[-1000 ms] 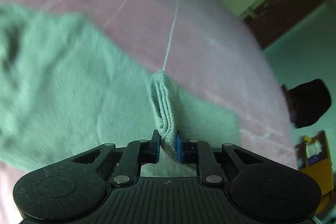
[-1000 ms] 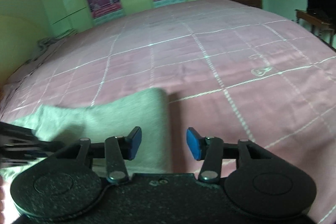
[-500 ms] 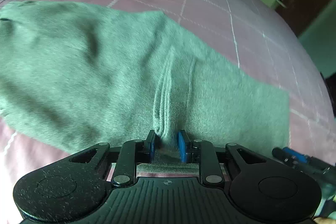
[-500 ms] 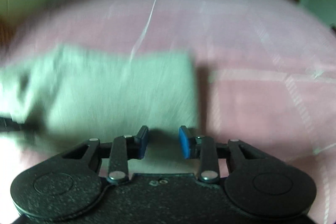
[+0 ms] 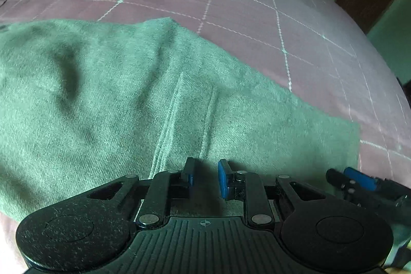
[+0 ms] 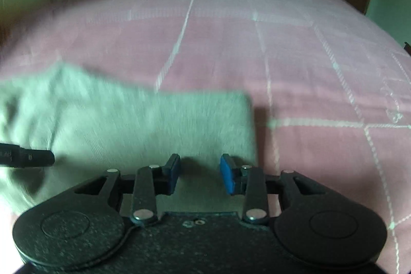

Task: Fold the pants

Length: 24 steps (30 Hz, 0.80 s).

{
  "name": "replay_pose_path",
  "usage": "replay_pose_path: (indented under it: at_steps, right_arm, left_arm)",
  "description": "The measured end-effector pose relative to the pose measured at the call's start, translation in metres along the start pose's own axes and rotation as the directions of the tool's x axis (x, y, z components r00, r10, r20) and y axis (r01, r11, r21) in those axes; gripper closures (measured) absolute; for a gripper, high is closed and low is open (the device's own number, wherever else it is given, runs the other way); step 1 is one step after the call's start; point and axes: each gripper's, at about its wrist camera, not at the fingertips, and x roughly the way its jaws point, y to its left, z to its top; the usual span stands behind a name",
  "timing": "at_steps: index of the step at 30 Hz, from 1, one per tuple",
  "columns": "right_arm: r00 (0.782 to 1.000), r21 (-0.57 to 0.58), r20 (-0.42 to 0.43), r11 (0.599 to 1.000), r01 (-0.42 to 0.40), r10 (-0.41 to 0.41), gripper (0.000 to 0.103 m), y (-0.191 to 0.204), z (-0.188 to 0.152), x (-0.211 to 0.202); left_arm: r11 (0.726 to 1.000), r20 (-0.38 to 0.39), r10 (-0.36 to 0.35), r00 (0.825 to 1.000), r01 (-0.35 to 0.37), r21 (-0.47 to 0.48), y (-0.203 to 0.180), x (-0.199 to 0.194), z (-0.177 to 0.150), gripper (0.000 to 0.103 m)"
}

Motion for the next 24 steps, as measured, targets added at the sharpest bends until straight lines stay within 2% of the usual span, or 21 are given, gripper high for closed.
replay_pose_path:
  at_steps: [2, 5, 7, 8, 9, 11, 13, 15, 16, 18, 20, 24]
  right_arm:
    - [1.000, -0.052, 0.014, 0.998, 0.020, -0.019, 0.067, 0.005, -0.002, 0.001]
    - [0.999, -0.012, 0.031, 1.000, -0.010, 0.011, 0.068, 0.004, 0.002, -0.011]
    - [0.996, 0.001, 0.077, 0.999, -0.035, 0.035, 0.067, 0.007, -0.001, -0.022]
    - [0.997, -0.016, 0.070, 0.999, -0.034, 0.035, 0.066, 0.011, -0.005, -0.021]
    - [0.999, -0.044, 0.027, 0.998, -0.036, 0.037, 0.065, 0.018, -0.009, -0.012]
    - [0.999, -0.113, 0.044, 0.994, 0.006, -0.001, 0.066, 0.029, -0.018, -0.011]
    - [0.999, -0.104, 0.032, 0.995, 0.001, 0.002, 0.066, 0.032, -0.015, -0.019]
    - [0.997, -0.066, 0.060, 0.997, -0.038, 0.042, 0.067, 0.032, -0.015, -0.032]
    - [0.997, -0.068, 0.074, 0.997, -0.031, 0.036, 0.066, 0.035, -0.018, -0.037]
    - [0.999, -0.101, 0.025, 0.995, -0.027, 0.029, 0.066, 0.043, -0.028, -0.030]
    - [0.999, -0.118, 0.040, 0.993, -0.007, 0.012, 0.066, 0.046, -0.036, -0.031]
    - [1.000, -0.108, 0.017, 0.994, -0.011, 0.012, 0.066, 0.047, -0.034, -0.033]
  left_arm:
    - [1.000, -0.004, -0.007, 1.000, 0.007, -0.008, 0.000, -0.007, 0.002, 0.081]
    - [0.999, 0.035, 0.013, 0.999, -0.014, 0.035, 0.000, -0.024, -0.004, 0.081]
    - [0.998, 0.011, 0.023, 1.000, -0.024, 0.053, 0.006, -0.016, -0.009, 0.082]
    - [0.998, 0.020, 0.024, 1.000, -0.025, 0.056, 0.007, -0.018, -0.009, 0.082]
    - [0.998, 0.018, 0.026, 0.999, -0.027, 0.056, 0.005, -0.021, -0.009, 0.081]
    - [0.997, 0.021, 0.037, 0.999, -0.039, 0.071, 0.001, -0.028, -0.009, 0.081]
    - [0.995, 0.030, 0.041, 0.999, -0.044, 0.092, -0.001, -0.037, -0.013, 0.081]
    - [0.993, 0.030, 0.049, 0.998, -0.051, 0.103, -0.001, -0.038, -0.021, 0.081]
    - [0.992, 0.034, 0.054, 0.998, -0.058, 0.109, -0.001, -0.038, -0.025, 0.081]
    - [0.989, 0.041, 0.068, 0.997, -0.073, 0.127, -0.005, -0.042, -0.031, 0.081]
    - [0.984, 0.044, 0.079, 0.996, -0.085, 0.156, -0.008, -0.042, -0.034, 0.081]
    - [0.986, 0.040, 0.073, 0.997, -0.078, 0.150, -0.005, -0.042, -0.036, 0.081]
